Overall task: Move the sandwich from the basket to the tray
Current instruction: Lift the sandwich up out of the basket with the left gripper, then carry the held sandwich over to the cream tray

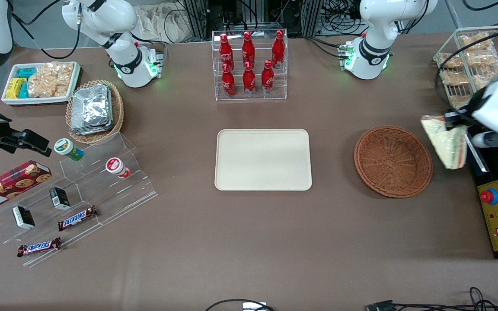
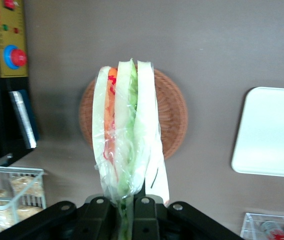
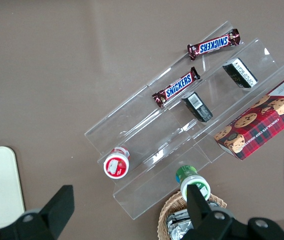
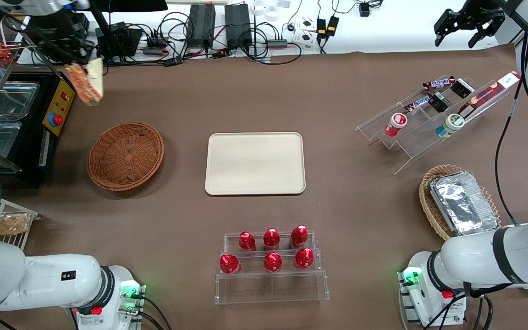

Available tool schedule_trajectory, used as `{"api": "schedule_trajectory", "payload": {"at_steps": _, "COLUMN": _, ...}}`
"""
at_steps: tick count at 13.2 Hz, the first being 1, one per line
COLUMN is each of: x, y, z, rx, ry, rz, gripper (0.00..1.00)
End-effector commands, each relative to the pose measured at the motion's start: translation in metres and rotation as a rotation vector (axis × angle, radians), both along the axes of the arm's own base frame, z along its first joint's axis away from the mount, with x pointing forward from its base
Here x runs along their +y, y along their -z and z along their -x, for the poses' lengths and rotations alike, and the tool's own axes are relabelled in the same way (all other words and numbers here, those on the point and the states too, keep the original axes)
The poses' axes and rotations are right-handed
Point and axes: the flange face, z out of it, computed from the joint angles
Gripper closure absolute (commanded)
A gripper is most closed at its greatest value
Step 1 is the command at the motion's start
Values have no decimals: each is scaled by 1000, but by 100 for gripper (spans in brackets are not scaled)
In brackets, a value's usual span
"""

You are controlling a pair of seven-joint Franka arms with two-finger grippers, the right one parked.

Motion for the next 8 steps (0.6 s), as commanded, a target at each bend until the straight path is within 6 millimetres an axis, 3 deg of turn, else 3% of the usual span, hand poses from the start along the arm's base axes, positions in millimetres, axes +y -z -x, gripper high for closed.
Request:
{"api": "schedule_trajectory", "payload": {"at_steps": 1, "x": -73, "y": 27, "z": -23, "rx": 41, "ry": 4, "rz": -6, "gripper": 100}}
{"api": "schedule_trajectory", "payload": {"at_steps": 3, "x": -134, "y": 49, "z": -32, "rx": 51, "ry": 5, "rz": -19, "gripper": 100}}
{"api": "schedule_trajectory", "payload": {"at_steps": 5, "x": -205, "y": 73, "z": -27, "rx": 57, "ry": 64, "rz": -25, "gripper": 100}}
{"api": "schedule_trajectory", "payload": {"at_steps": 6, "x": -246, "y": 92, "z": -23, "rx": 67, "ry": 102, "rz": -36, "gripper": 100}}
{"api": "schedule_trajectory", "payload": {"at_steps": 8, "x": -304, "y": 139, "z": -13, "rx": 67, "ry": 152, "rz": -57, "gripper": 100}}
